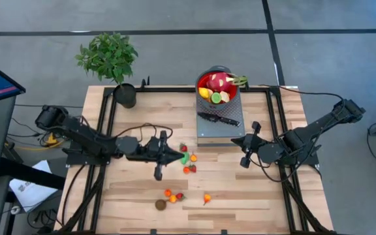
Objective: Pick & Place Fruit
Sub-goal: Put the yellow pear into the red colander on the shelf
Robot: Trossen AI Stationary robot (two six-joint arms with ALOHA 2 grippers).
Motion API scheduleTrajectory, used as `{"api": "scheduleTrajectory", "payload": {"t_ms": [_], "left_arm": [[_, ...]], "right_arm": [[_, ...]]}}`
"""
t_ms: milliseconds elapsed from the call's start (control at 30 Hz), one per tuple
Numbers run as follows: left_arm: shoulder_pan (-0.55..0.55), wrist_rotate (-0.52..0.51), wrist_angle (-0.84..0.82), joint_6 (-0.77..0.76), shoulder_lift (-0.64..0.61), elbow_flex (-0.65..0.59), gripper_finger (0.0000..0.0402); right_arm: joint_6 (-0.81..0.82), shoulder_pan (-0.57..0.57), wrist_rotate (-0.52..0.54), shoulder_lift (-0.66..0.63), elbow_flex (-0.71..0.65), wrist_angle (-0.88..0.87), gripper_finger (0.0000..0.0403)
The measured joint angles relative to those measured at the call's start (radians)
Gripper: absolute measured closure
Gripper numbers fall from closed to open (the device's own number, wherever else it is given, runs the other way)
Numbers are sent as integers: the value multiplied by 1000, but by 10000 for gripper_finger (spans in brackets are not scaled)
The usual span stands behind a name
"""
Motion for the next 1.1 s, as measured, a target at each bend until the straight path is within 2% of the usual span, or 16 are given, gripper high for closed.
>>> {"api": "scheduleTrajectory", "payload": {"t_ms": [233, 500, 1100], "left_arm": [[-54, 0, 0, -103, 0, -31, 398], [-89, -3, 13, -112, 0, -32, 399], [-186, -267, 25, -112, 11, -32, 399]], "right_arm": [[0, 0, 0, 0, 0, 0, 403], [0, 0, 0, 0, 0, 0, 403], [0, 0, 0, 0, 0, 0, 403]]}}
